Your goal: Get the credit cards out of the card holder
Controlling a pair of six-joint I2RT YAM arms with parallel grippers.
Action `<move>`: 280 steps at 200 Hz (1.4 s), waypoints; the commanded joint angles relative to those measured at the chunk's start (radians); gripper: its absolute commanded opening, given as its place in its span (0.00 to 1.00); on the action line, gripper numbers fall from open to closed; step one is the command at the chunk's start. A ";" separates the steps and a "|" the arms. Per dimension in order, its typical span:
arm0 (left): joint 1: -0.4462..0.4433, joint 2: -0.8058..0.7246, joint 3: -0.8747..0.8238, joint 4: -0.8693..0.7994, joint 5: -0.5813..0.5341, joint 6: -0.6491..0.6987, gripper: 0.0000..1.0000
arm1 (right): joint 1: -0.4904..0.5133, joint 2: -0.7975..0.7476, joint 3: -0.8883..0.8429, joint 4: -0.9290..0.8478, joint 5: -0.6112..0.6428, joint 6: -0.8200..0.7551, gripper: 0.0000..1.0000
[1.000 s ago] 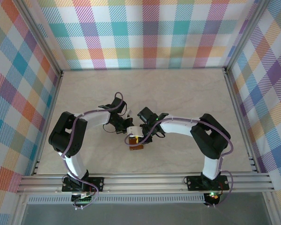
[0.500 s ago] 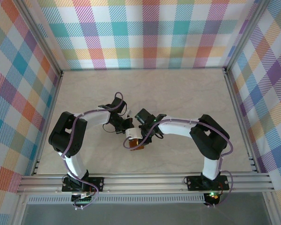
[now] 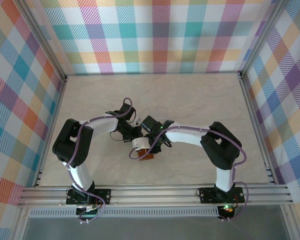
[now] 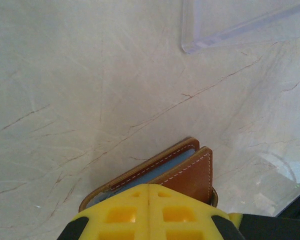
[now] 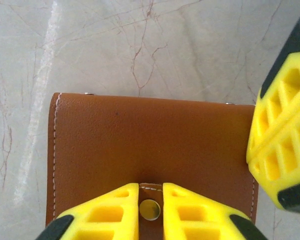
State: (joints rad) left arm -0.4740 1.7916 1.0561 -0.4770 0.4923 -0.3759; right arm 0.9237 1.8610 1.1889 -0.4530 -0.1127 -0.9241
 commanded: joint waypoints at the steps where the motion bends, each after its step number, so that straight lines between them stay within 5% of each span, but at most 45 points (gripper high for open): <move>1: -0.010 0.018 0.011 -0.079 -0.059 0.021 0.00 | 0.003 0.004 -0.074 -0.037 0.006 0.025 0.11; 52: -0.014 0.017 0.022 -0.094 -0.096 0.028 0.00 | -0.013 -0.115 -0.189 0.150 -0.044 0.161 0.08; 119: -0.026 0.015 0.053 -0.113 -0.128 0.059 0.00 | -0.022 -0.294 -0.350 0.354 -0.053 0.539 0.12; 173: -0.068 -0.054 0.108 -0.157 -0.201 0.080 0.00 | -0.022 -0.431 -0.404 0.316 0.066 1.023 0.45; 232: -0.084 -0.206 0.119 -0.199 -0.326 0.011 0.09 | -0.022 -0.332 -0.237 0.045 0.099 1.573 0.46; 280: -0.061 -0.360 0.004 -0.203 -0.397 -0.056 0.17 | 0.008 -0.182 -0.126 0.006 0.024 1.694 0.65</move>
State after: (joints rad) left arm -0.5484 1.5005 1.1282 -0.6407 0.1417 -0.3820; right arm 0.9108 1.6211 1.0031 -0.3614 -0.0578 0.6342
